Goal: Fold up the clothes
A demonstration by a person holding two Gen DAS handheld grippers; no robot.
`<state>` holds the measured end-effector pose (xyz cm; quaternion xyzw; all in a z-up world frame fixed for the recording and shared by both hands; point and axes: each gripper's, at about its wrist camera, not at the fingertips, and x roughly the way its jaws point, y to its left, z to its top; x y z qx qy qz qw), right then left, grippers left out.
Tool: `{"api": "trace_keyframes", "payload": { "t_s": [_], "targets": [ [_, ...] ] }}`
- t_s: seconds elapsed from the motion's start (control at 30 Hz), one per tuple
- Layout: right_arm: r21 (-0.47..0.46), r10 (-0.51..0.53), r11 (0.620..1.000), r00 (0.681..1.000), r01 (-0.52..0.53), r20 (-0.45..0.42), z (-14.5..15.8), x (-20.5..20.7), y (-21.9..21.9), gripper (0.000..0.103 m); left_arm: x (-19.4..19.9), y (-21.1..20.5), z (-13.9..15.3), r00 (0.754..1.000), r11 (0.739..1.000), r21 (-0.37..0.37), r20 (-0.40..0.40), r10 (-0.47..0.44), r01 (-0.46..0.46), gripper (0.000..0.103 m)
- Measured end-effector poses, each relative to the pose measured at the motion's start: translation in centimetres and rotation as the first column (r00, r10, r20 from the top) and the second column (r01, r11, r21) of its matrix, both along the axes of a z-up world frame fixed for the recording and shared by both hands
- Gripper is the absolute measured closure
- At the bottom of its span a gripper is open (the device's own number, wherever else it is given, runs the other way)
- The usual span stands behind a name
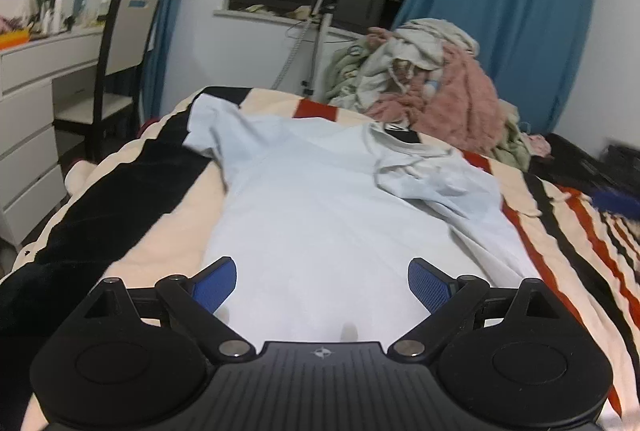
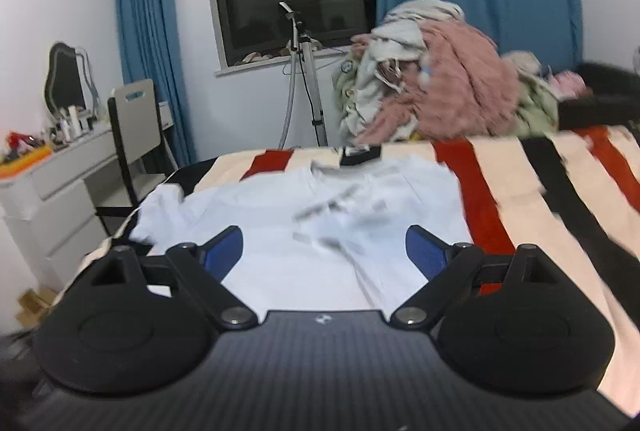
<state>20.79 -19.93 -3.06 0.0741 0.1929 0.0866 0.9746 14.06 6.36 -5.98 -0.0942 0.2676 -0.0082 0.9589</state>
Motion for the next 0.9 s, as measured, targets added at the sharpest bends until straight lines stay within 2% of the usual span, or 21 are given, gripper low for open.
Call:
{"api": "trace_keyframes", "payload": {
  "t_s": [0.13,0.27,0.4,0.5,0.6,0.77,0.9],
  "targets": [
    [-0.008,-0.031,0.999,0.999,0.031,0.041,-0.9,-7.4,-2.1,0.013,-2.3,-2.0,0.7,0.999,0.999,0.036,0.017,-0.031,0.031,0.009],
    [-0.013,-0.042,0.999,0.998,0.042,0.044,-2.4,-12.1,-3.3,0.013,-4.8,-3.6,1.0,0.998,0.998,0.034,0.038,-0.057,0.056,0.009],
    [-0.029,-0.033,0.999,0.999,0.034,0.026,-2.6,-12.8,-4.0,0.013,-7.2,-4.7,0.8,0.996,0.997,0.025,0.042,-0.073,0.072,0.009],
    [0.017,-0.052,0.999,0.997,0.052,0.049,-1.5,-12.9,-5.7,0.013,-8.0,-5.2,0.5,0.997,0.997,0.024,0.023,-0.079,0.079,0.01],
    [0.092,-0.117,0.99,0.99,0.109,0.081,-0.2,-13.4,-8.9,0.013,-8.6,-5.7,0.4,0.996,0.995,0.047,0.012,-0.083,0.083,0.012],
    [0.246,-0.268,0.938,0.96,0.242,0.077,0.1,-14.2,-15.4,0.013,-8.3,-8.1,0.1,0.991,0.991,0.046,-0.034,-0.128,0.129,0.024],
    [0.297,-0.343,0.901,0.939,0.316,0.04,-0.7,-14.2,-18.2,0.013,-8.2,-12.4,-0.3,0.973,0.974,0.014,-0.062,-0.223,0.224,0.035]
  ]
}}
